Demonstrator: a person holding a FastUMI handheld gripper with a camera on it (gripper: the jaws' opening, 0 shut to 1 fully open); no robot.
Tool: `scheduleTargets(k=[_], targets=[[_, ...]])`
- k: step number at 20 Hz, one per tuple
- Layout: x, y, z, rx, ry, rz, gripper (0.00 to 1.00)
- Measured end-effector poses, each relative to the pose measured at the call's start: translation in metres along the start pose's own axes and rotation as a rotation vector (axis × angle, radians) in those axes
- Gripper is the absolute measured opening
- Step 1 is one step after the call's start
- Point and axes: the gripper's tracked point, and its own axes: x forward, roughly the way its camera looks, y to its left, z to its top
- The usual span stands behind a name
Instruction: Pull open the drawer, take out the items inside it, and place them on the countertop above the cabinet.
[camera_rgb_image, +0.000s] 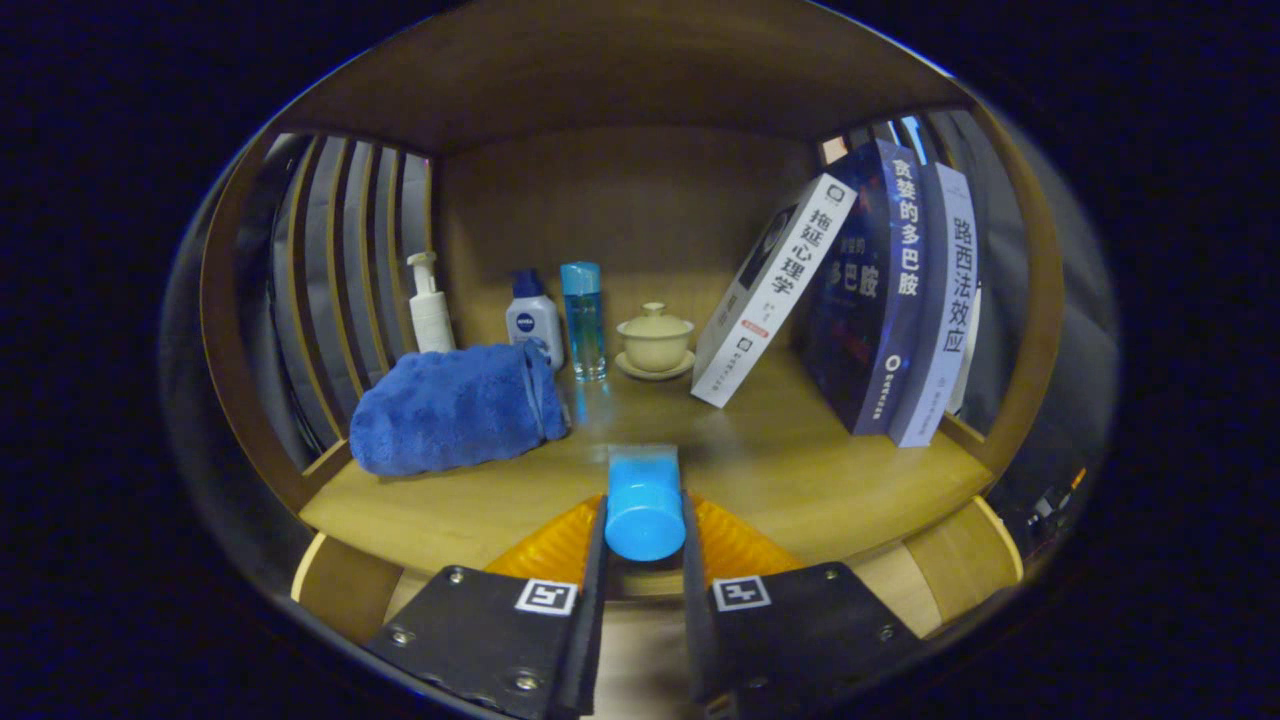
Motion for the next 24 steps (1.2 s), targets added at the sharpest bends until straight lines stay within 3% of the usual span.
scheduleTargets(k=[2, 9, 15, 24], targets=[[-0.002, -0.001, 0.002, -0.01, -0.008, -0.018, 0.39], [-0.048, -0.005, 0.009, 0.02, -0.019, -0.011, 1.0], [-0.116, -0.013, 0.01, -0.044, -0.071, 0.012, 1.0], [-0.21, -0.035, -0.017, -0.004, -0.185, 0.046, 1.0]])
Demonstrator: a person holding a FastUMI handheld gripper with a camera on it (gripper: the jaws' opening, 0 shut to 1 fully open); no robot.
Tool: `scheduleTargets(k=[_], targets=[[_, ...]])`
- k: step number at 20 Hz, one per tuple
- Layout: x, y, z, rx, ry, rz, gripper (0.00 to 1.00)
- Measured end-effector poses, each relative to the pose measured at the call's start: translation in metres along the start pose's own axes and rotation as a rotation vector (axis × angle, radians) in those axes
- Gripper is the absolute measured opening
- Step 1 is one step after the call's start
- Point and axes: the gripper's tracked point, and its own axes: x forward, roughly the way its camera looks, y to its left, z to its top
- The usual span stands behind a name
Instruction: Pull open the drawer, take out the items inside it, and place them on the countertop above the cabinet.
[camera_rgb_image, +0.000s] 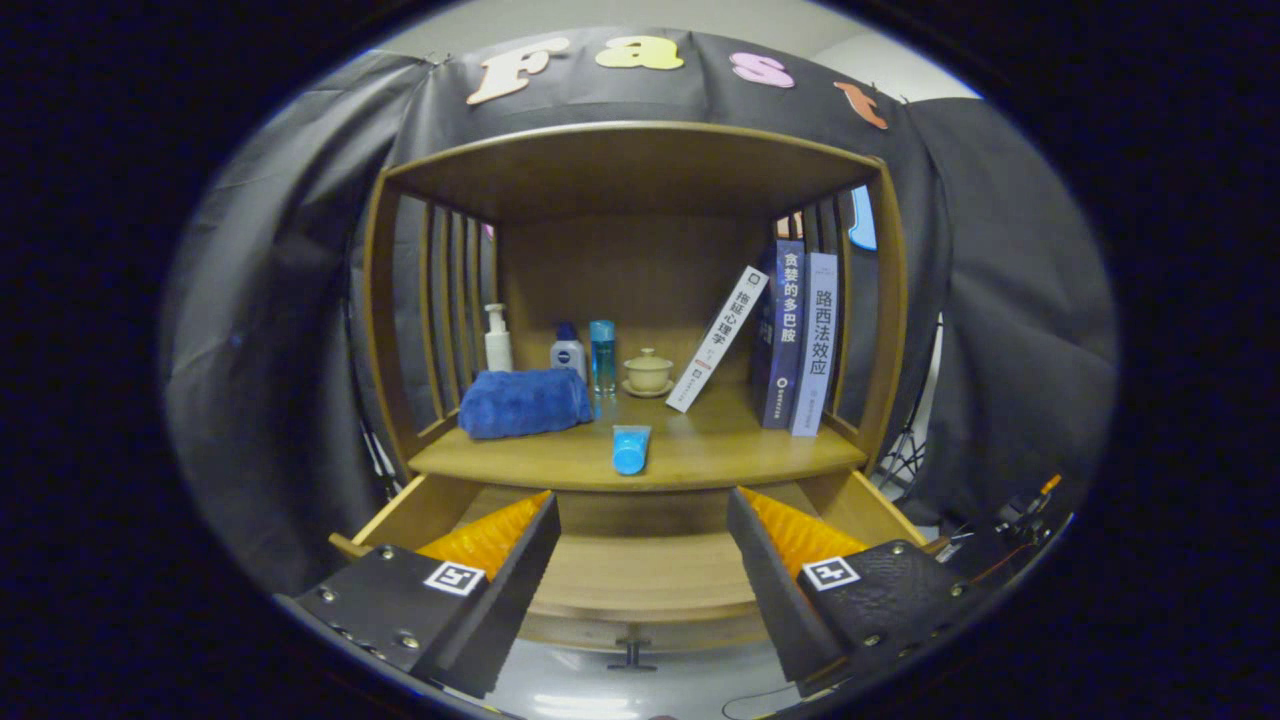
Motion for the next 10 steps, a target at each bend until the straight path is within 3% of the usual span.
scheduleTargets(k=[5, 10], targets=[[-0.038, -0.007, -0.035, -0.028, -0.046, -0.01, 0.99], [-0.046, -0.011, -0.087, -0.066, -0.068, -0.013, 1.0]])
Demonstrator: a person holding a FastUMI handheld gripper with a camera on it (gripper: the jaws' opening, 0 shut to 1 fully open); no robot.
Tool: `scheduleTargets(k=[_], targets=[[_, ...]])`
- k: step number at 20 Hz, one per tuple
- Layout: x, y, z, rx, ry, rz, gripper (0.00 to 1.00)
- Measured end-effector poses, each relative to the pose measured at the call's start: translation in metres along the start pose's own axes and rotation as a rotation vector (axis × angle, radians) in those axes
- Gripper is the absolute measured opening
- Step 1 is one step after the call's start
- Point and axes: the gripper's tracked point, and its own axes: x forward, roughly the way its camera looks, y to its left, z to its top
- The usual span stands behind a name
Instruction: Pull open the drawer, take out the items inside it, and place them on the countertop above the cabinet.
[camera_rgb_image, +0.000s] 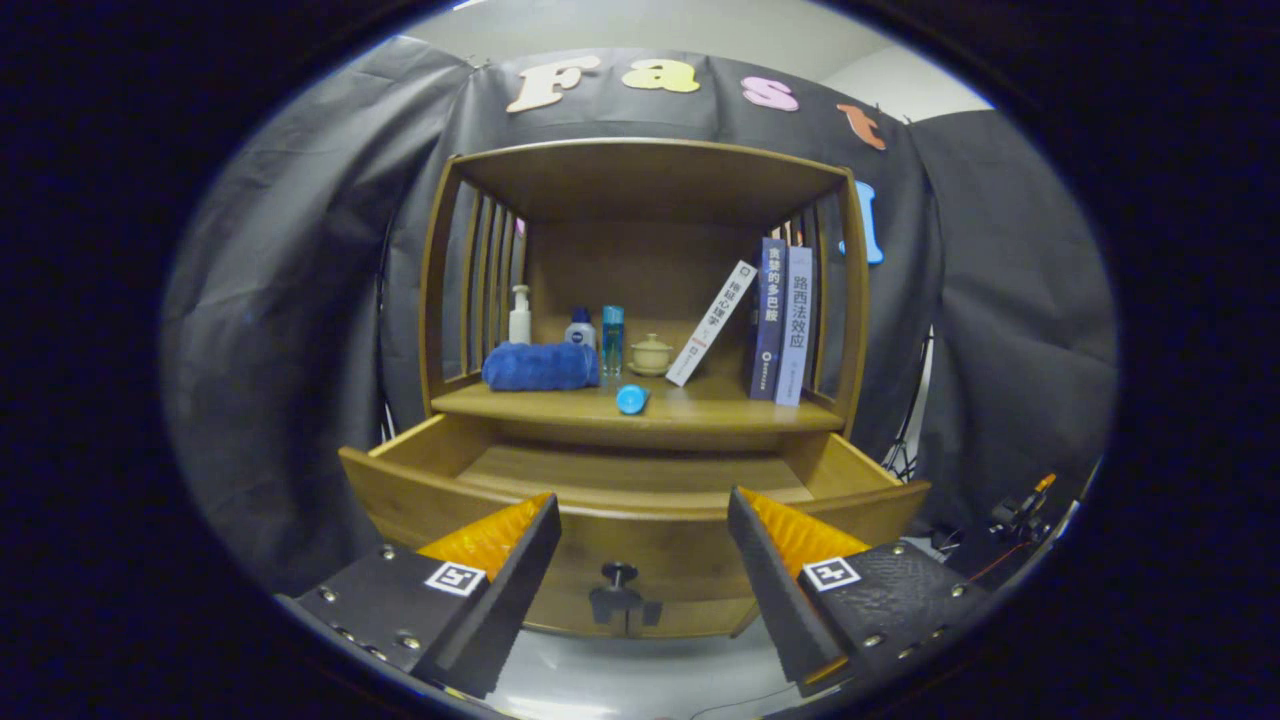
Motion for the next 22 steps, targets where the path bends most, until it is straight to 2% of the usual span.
scheduleTargets(k=[3, 5, 7, 15, 22], targets=[[-0.002, 0.002, -0.039, 0.002, 0.001, -0.015, 1.0], [-0.004, -0.005, -0.054, -0.001, -0.023, -0.055, 1.0], [-0.002, 0.009, -0.07, 0.064, 0.019, -0.033, 1.0], [0.028, 0.0, -0.089, 0.076, 0.074, -0.063, 1.0], [0.045, 0.009, -0.087, 0.091, 0.066, -0.031, 1.0]])
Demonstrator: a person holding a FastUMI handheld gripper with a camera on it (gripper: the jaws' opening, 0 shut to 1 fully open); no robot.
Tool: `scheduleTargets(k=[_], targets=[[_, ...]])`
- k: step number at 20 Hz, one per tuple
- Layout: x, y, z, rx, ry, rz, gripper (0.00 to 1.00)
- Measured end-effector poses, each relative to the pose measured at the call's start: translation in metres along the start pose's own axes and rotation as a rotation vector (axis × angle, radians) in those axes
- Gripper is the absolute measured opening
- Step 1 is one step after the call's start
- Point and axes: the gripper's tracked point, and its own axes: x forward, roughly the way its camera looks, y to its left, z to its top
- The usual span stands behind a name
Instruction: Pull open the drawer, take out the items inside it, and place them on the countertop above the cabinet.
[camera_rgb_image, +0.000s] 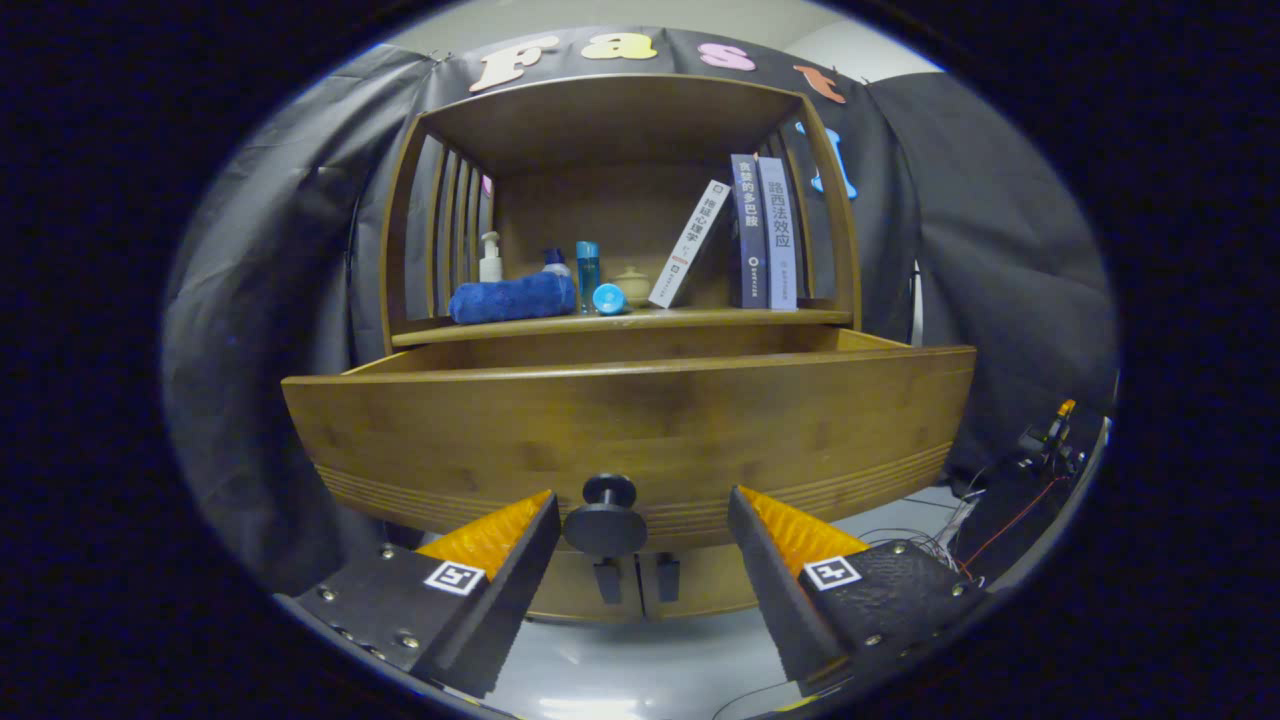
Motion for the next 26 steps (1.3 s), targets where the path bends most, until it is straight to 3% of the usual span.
scheduleTargets(k=[4, 15, 26], targets=[[0.019, 0.01, -0.015, -0.007, 0.036, 0.006, 1.0], [0.046, 0.018, 0.002, -0.019, -0.028, 0.039, 0.99], [0.08, 0.028, 0.007, 0.036, -0.078, 0.016, 0.99]])
